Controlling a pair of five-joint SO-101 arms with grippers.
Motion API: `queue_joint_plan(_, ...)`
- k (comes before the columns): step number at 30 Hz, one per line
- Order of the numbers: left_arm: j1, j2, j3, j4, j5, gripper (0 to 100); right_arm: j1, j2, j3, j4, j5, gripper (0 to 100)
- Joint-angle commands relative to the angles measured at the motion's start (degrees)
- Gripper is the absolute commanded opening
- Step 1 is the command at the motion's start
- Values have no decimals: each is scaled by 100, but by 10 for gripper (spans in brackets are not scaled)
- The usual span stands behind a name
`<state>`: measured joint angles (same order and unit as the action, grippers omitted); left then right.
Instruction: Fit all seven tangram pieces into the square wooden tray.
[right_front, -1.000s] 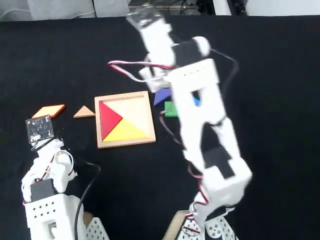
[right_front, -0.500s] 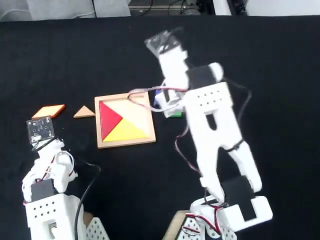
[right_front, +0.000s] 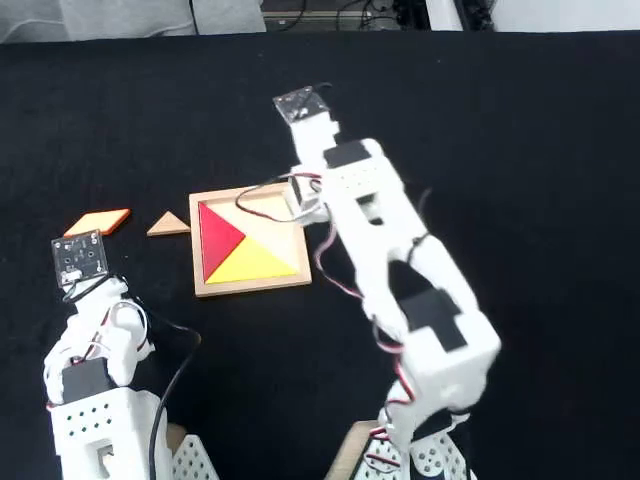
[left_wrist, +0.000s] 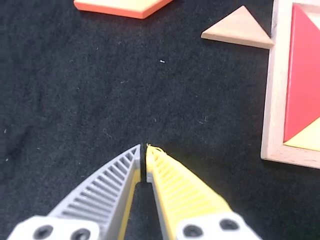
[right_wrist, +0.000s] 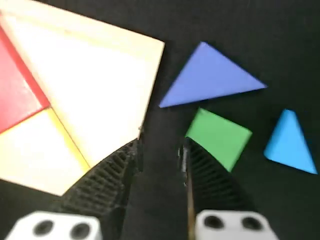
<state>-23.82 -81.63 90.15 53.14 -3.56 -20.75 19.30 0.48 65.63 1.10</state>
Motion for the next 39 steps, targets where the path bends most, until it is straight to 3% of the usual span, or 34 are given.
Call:
queue_joint_plan(1, 13, -44, -31, -105, 26, 33, -264, 418, -989, 457, -448, 103)
queue_joint_plan(10, 13, -44, -31, -97, 0, 33, -404, 954, -1209, 607, -1292, 100)
queue_joint_plan(23, 13, -44, -31, -88, 0, 33, -141, 1481, -1156, 290, -1310, 94)
queue_joint_plan(28, 13, -44, -31, -88, 0, 33, 88, 1464, -857, 352, -1336, 10)
queue_joint_plan(39, 13, -44, -31, -88, 0, 33, -88, 629, 233, 0, -1090, 19)
